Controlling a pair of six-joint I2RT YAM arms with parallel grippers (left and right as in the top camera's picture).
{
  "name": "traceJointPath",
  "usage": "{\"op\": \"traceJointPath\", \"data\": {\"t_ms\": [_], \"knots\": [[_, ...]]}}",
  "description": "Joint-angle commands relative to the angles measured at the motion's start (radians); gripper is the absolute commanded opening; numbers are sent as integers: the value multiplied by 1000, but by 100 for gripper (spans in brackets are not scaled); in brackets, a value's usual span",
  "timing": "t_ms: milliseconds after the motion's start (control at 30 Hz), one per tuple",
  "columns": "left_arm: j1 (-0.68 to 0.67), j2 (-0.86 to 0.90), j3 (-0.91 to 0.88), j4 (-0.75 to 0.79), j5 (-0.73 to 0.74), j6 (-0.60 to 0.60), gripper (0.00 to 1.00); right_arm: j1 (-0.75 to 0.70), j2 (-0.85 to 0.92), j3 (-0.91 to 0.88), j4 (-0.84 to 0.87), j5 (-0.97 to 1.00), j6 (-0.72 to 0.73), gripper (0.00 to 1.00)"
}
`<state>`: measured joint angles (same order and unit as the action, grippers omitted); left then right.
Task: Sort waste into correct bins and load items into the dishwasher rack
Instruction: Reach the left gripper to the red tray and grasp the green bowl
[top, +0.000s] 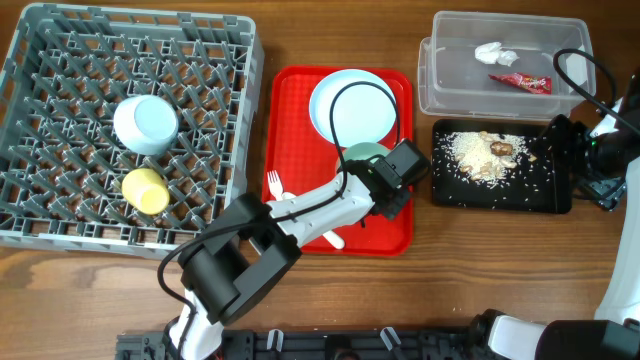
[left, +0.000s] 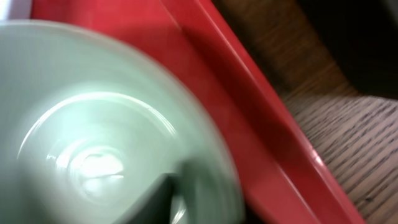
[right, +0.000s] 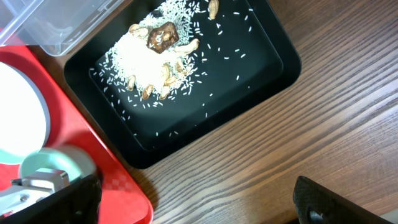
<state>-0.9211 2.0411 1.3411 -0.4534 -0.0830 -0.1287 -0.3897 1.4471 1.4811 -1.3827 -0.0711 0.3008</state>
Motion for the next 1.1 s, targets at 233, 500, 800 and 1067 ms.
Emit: {"op": "traceJointPath", "data": {"t_ms": [233, 500, 800, 1067], "knots": [[2, -68, 10, 2, -19, 10, 5, -3, -20, 18, 6, -13, -14, 100], [2, -66, 9, -13, 48, 9, 14, -3, -20, 18, 2, -13, -14, 100], [2, -64, 9, -18, 50, 9, 22, -3, -20, 18, 2, -13, -17, 100], [2, -64, 5, -25, 49, 9, 9, -3, -20, 18, 1, -13, -17, 100]]}}
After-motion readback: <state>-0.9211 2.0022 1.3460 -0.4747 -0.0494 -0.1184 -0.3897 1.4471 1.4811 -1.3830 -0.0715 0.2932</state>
